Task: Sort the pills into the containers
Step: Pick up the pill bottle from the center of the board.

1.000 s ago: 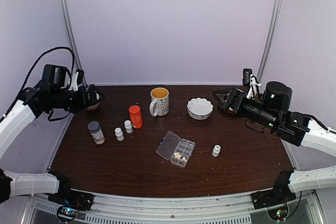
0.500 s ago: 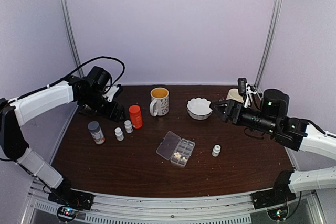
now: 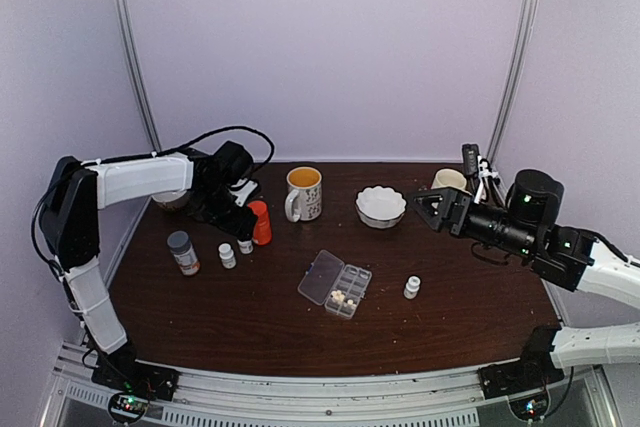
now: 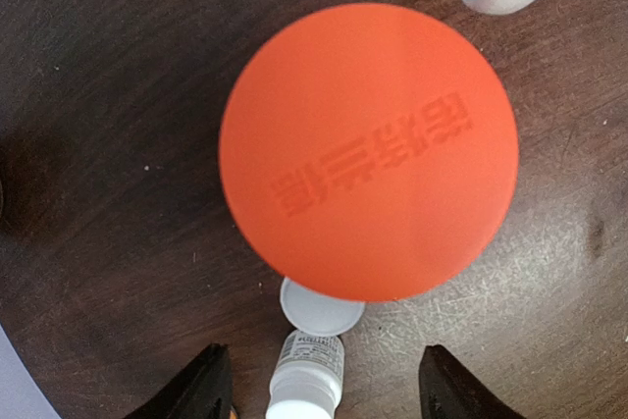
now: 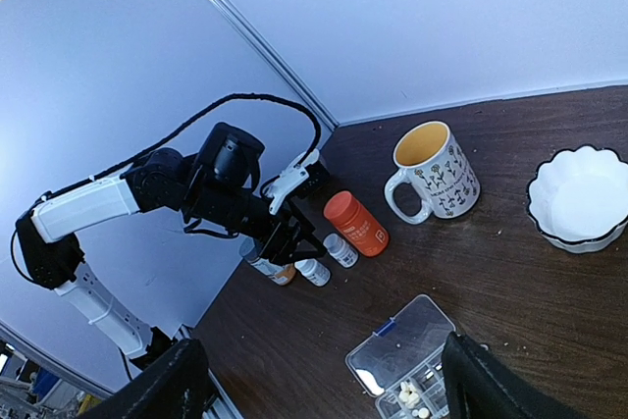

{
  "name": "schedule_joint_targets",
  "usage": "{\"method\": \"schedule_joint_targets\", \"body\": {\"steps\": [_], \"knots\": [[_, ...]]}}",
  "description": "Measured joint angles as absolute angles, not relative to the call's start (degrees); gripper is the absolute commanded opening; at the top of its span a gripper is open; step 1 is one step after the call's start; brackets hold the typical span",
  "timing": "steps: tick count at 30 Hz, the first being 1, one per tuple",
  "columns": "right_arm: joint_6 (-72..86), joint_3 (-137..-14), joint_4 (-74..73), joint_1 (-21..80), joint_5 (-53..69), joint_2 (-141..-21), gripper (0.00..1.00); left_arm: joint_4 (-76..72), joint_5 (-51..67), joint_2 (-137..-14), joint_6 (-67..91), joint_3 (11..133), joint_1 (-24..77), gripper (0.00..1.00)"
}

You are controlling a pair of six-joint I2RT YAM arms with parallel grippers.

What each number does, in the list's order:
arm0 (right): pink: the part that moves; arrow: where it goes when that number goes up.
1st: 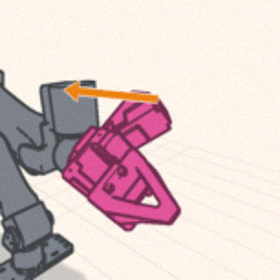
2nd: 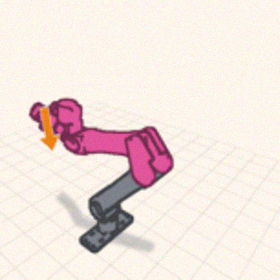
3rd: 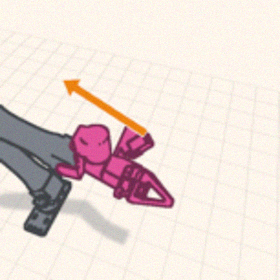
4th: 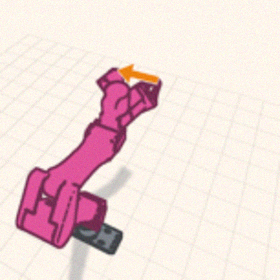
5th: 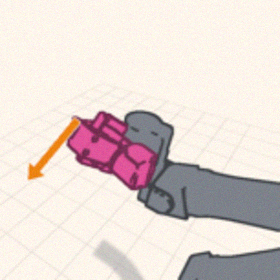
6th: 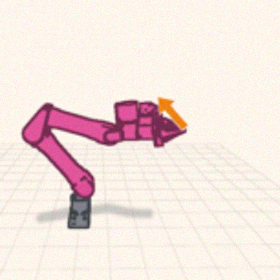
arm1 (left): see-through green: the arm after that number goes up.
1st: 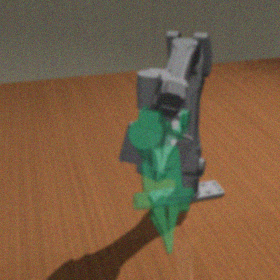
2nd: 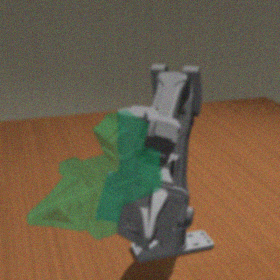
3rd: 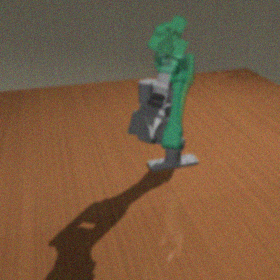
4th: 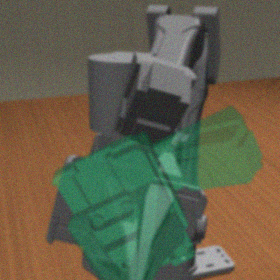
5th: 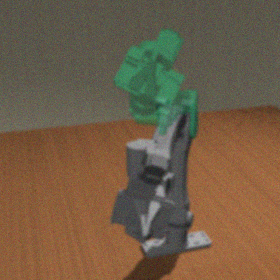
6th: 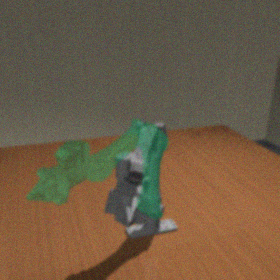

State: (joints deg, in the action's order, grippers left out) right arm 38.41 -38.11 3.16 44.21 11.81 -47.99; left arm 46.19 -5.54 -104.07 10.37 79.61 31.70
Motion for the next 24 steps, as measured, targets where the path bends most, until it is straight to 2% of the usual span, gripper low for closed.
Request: {"method": "schedule_joint_targets", "body": {"steps": [8, 11, 15, 20, 24], "knots": [[37.65, -38.11, 3.07, 44.21, 12.49, -47.03, 0.86, 43.44, -8.14, -104.62, 10.96, 78.76, 31.70, 0.58], [37.56, -38.11, 3.03, 44.21, 12.64, -47.03, 0.86, 42.92, -8.97, -104.71, 11.14, 78.32, 31.70, 0.61], [37.43, -38.11, 2.98, 44.21, 12.64, -47.03, 0.86, 42.11, -9.02, -105.62, 11.51, 78.32, 31.70, 0.51], [37.34, -38.11, 2.79, 44.21, 12.64, -47.03, 0.86, 41.63, -8.78, -107.70, 11.86, 78.32, 31.70, 0.49], [37.23, -38.11, 2.79, 44.21, 12.64, -47.03, 0.86, 41.60, -8.56, -108.09, 12.05, 78.32, 31.70, 0.41]]}}
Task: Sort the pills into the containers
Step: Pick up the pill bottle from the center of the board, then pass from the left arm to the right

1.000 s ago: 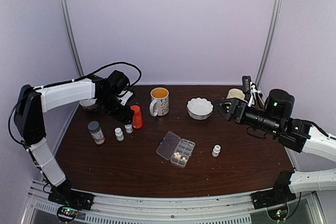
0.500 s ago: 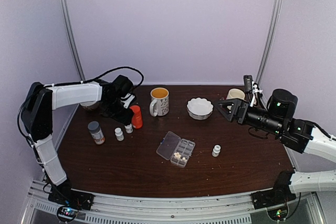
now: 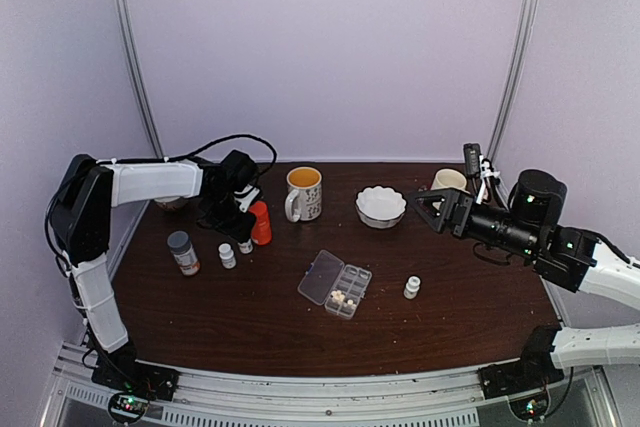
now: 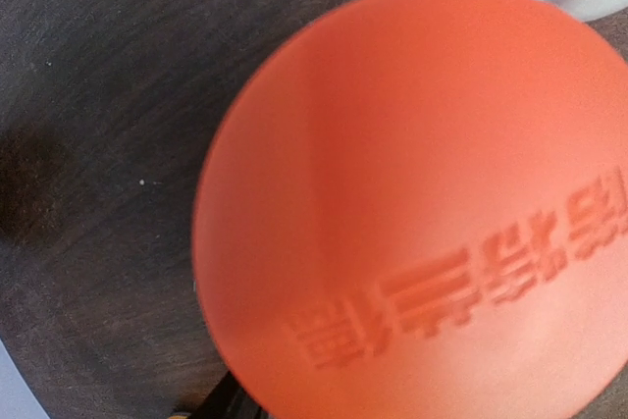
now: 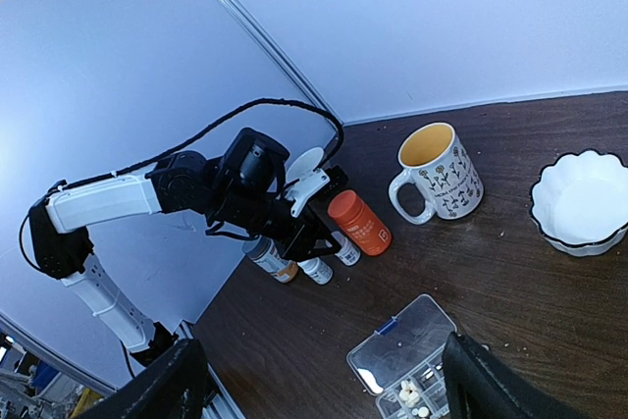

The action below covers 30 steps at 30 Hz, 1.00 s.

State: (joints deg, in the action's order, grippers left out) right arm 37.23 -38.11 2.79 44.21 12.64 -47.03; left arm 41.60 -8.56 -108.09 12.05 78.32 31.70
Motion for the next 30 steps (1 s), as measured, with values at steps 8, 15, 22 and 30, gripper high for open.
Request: {"method": "schedule_joint_targets", "body": {"steps": [8, 15, 22, 30], "knots": [[37.21, -38.11, 2.79, 44.21, 12.67, -47.44, 0.86, 41.43, -7.57, -108.33, 12.36, 78.43, 31.70, 0.24], [37.08, -38.09, 2.83, 44.21, 12.71, -47.81, 0.86, 43.64, -7.22, -108.18, 12.97, 79.15, 31.75, 0.19], [36.45, -37.95, 2.87, 44.21, 13.32, -49.41, 0.86, 50.09, -4.62, -99.63, 14.57, 79.15, 33.43, 0.19], [36.82, -37.95, 4.56, 44.21, 15.73, -50.78, 0.85, 52.88, 8.36, -86.54, 18.09, 83.57, 35.42, 0.19]]}}
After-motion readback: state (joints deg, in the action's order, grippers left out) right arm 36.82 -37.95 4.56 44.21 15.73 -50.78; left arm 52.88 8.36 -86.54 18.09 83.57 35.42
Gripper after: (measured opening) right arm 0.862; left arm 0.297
